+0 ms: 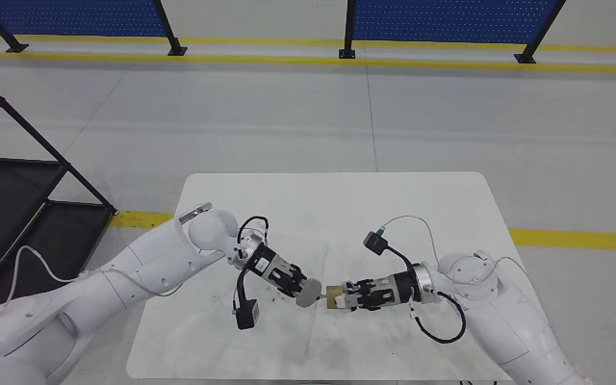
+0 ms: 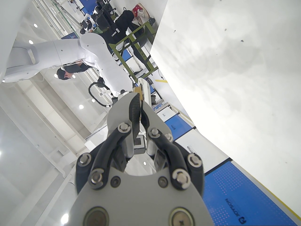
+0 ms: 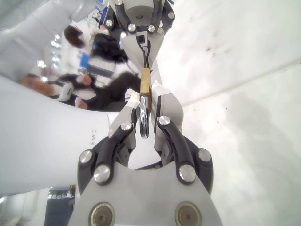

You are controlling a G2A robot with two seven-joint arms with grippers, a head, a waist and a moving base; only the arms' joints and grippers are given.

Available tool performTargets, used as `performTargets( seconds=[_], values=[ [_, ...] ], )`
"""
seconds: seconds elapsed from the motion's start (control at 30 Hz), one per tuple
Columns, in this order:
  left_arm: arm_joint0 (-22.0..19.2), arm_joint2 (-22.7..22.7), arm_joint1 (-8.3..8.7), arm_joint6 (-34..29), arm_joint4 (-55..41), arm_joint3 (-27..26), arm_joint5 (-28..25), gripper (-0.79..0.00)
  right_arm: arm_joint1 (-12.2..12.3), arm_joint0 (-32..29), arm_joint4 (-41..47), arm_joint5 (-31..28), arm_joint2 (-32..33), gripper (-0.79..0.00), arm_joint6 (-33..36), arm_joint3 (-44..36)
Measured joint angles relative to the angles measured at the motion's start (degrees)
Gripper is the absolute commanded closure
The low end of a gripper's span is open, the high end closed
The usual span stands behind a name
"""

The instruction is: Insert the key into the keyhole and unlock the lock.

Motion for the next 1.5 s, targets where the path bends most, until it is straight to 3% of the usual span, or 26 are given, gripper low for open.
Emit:
performTargets(
  seconds=[0.23, 0.3, 0.37, 0.43, 0.97, 1.3, 1.5],
  values=[
    [0.3, -0.6, -0.28, 0.1, 0.1, 0.3, -0.1, 0.0, 0.0, 0.3, 0.0, 0.2, -0.5, 0.0, -0.2, 0.1],
    [0.4, -0.7, -0.38, 0.2, 0.1, 0.4, -0.2, -0.283, 0.1, 0.3, 0.3, 0.2, -0.5, 0.0, -0.2, 0.3],
    [0.5, -0.8, -0.47, 0.3, 0.0, 0.5, -0.3, -0.449, 0.1, 0.3, 0.6, 0.2, -0.6, 0.0, -0.3, 0.4],
    [0.6, -1.0, -0.54, 0.4, 0.0, 0.5, -0.4, -0.785, 0.1, 0.3, 0.9, 0.2, -0.6, 0.0, -0.3, 0.6],
    [1.7, -3.3, -0.2, 1.7, -6.3, 2.0, -1.7, -0.785, 0.3, 0.6, 1.5, -0.4, 0.1, 0.0, -2.7, 2.5],
    [1.8, -6.5, -0.59, 6.9, -23.8, 9.0, -20.3, -0.785, 0.8, 1.6, -2.7, 3.3, 3.3, 0.0, -9.3, 2.2],
    [1.9, -6.6, -0.67, 7.6, -25.2, 9.2, -21.2, -0.785, 0.8, 2.1, -2.7, 3.9, 3.6, 0.0, -9.7, 2.6]
  ],
)
